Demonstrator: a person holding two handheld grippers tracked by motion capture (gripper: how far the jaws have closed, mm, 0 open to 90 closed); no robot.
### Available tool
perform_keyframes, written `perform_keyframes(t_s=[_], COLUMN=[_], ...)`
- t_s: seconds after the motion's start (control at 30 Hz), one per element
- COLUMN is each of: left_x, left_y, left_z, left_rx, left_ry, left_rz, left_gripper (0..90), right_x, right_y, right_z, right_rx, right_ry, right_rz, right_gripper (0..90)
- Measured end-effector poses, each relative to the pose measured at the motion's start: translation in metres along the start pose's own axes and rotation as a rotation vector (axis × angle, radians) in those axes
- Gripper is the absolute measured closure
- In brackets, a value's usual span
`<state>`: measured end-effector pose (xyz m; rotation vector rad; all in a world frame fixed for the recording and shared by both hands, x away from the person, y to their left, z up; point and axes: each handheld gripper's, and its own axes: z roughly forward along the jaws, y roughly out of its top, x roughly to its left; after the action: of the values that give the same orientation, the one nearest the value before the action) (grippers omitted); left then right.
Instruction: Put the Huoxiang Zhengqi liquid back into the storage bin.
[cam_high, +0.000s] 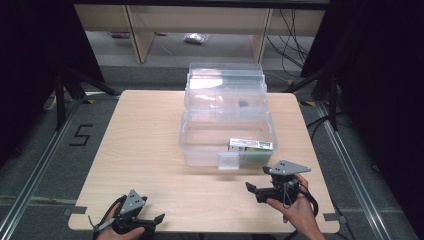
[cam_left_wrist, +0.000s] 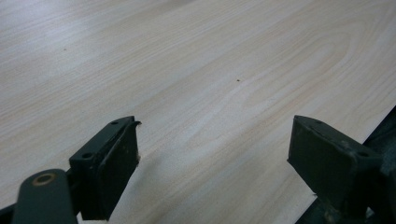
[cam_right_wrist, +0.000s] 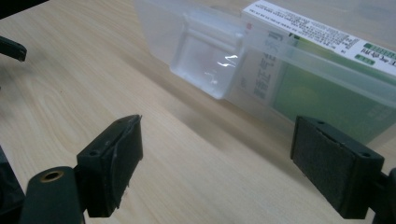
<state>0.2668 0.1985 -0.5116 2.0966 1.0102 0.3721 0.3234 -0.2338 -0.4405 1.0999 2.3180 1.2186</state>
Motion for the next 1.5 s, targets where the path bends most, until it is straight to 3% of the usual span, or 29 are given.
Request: perform_keyframes(t_s=[0.07,0.1,0.17,0.2,0.3,0.33,0.37,0.43,0.5,0.53,0.57,0.6,0.63,0.67,0.83,0.87,0.9,0.93,1.03,1.07,1.1,1.17,1.23,1.27,1.3,1.37,1.4,1.43,1.5], left_x=[0.0,0.0,-0.001,0.0,0.0,0.0,-0.001,0.0,0.0,-0.001,-0.001,-0.001,-0.001,-0.001,-0.002,-0.002,-0.002,-0.002,-0.002,-0.002,-0.002,-0.003,-0.003,-0.003,-0.002,-0.002,-0.003,-0.002,-0.002], left_y=[0.0,0.0,0.0,0.0,0.0,0.0,0.0,0.0,0.0,0.0,0.0,-0.001,-0.001,-0.001,-0.001,-0.001,-0.001,-0.001,-0.001,-0.001,-0.001,-0.001,-0.001,-0.001,-0.001,-0.001,-0.001,-0.001,-0.001], left_z=[0.0,0.0,-0.001,-0.001,-0.002,-0.002,-0.003,-0.003,-0.002,-0.002,-0.002,-0.002,-0.002,-0.002,0.0,-0.001,0.0,0.0,0.0,0.0,0.0,0.0,0.0,0.0,0.0,0.0,0.001,0.0,0.0], left_rx=[0.001,-0.004,0.0,0.0,0.002,0.004,0.002,-0.001,-0.005,-0.001,0.0,0.005,0.003,0.004,0.002,0.01,0.007,0.008,0.008,0.008,0.008,0.009,0.012,0.013,0.012,0.009,0.003,0.011,0.011], left_ry=[-0.007,-0.006,-0.004,-0.006,-0.004,-0.004,-0.003,-0.007,-0.007,0.0,0.001,-0.005,-0.006,-0.006,-0.001,0.002,0.0,-0.011,-0.01,-0.01,-0.01,-0.01,0.0,0.0,0.0,0.0,-0.004,-0.011,-0.011], left_rz=[-0.001,-0.001,0.001,0.002,0.002,0.003,0.001,0.011,0.004,-0.004,-0.001,0.002,-0.003,-0.002,0.004,0.005,0.004,0.007,0.007,0.006,0.005,0.003,0.006,0.006,0.006,0.004,-0.003,0.006,0.006], left_gripper=[15.5,15.5,15.5,15.5,15.5,15.5,15.5,15.5,15.5,15.5,15.5,15.5,15.5,15.5,15.5,15.5,15.5,15.5,15.5,15.5,15.5,15.5,15.5,15.5,15.5,15.5,15.5,15.5,15.5], right_x=[0.0,-0.001,0.001,-0.002,0.0,-0.002,0.0,-0.001,-0.001,-0.004,-0.002,-0.004,-0.002,-0.003,0.003,0.001,0.003,0.001,0.005,0.004,0.006,0.004,0.004,0.007,0.005,0.005,0.007,0.005,0.005], right_y=[-0.003,-0.004,-0.009,-0.01,-0.016,-0.017,-0.019,-0.022,-0.026,-0.027,-0.029,-0.03,-0.032,-0.033,-0.04,-0.041,-0.042,-0.043,-0.047,-0.049,-0.05,-0.051,-0.053,-0.055,-0.056,-0.058,-0.06,-0.06,-0.062], right_z=[0.0,0.0,0.0,0.0,0.0,0.0,-0.001,-0.002,-0.003,-0.002,-0.003,-0.003,-0.002,-0.002,-0.003,-0.004,-0.004,-0.004,-0.006,-0.005,-0.007,-0.007,-0.008,-0.01,-0.01,-0.011,-0.012,-0.012,-0.014], right_rx=[0.014,0.011,0.025,0.02,0.034,0.034,0.04,0.037,0.046,0.04,0.047,0.047,0.052,0.052,0.059,0.067,0.074,0.072,0.086,0.073,0.088,0.087,0.089,0.096,0.088,0.088,0.087,0.085,0.097], right_ry=[0.003,-0.002,0.007,0.002,0.011,0.008,0.008,0.009,0.01,0.013,0.003,-0.002,0.002,0.002,0.005,-0.002,-0.009,-0.005,-0.009,-0.008,-0.018,-0.033,-0.028,-0.03,-0.032,-0.032,-0.033,-0.04,-0.036], right_rz=[0.008,-0.011,0.033,-0.006,0.03,0.02,0.051,0.031,0.053,0.033,0.056,0.035,0.063,0.044,0.087,0.06,0.072,0.051,0.09,0.07,0.091,0.053,0.057,0.106,0.074,0.082,0.112,0.083,0.089], right_gripper=[18.1,18.5,18.8,18.8,18.7,18.5,18.5,18.1,16.8,16.6,16.6,16.6,16.6,16.6,16.5,16.5,16.5,16.5,16.5,16.5,16.5,16.5,16.6,16.6,16.6,16.6,16.5,16.5,16.6])
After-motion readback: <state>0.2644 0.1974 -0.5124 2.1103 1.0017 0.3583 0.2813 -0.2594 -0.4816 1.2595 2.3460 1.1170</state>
